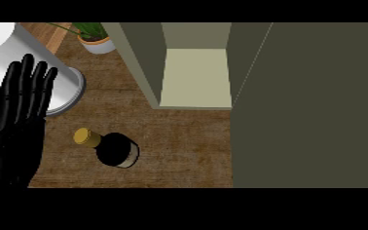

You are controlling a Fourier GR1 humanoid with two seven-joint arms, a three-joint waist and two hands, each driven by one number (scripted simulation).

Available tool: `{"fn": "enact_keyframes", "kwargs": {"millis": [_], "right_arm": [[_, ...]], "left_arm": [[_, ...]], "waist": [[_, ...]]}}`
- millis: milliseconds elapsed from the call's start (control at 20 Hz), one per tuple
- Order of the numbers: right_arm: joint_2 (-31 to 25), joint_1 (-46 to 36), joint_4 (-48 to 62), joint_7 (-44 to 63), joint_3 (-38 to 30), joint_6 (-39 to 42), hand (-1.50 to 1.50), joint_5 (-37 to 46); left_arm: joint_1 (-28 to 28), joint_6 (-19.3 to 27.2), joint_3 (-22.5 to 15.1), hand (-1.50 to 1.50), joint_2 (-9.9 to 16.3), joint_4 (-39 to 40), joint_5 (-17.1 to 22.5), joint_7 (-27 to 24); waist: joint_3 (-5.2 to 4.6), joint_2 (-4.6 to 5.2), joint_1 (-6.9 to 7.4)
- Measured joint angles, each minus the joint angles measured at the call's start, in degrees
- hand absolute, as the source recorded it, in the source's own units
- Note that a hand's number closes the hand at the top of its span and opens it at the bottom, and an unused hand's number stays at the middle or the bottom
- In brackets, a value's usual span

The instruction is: Pick up the wine, place it into the cabinet and close the cabinet

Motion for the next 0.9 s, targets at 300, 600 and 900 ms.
{"fn": "enact_keyframes", "kwargs": {"millis": [300, 600, 900], "right_arm": [[0.30, 3.29, -2.98, -1.12, -0.26, 0.66, -1.50, -1.08], [-1.34, 7.57, -5.52, 5.33, 4.07, 7.09, -1.50, -8.30], [-3.23, 9.89, -12.01, 11.84, 2.54, 9.17, -1.50, -13.87]], "left_arm": [[-1.50, 11.11, 1.64, -1.50, -2.70, -1.00, -13.07, 2.66], [-3.34, 27.66, -1.63, -1.50, -4.64, 1.33, -7.18, 8.83], [-7.76, 39.41, -8.75, -1.50, -5.11, 3.87, -10.43, 13.03]], "waist": [[-1.04, 0.93, -1.46], [-1.39, 1.22, -2.14], [-1.43, 1.28, -1.97]]}}
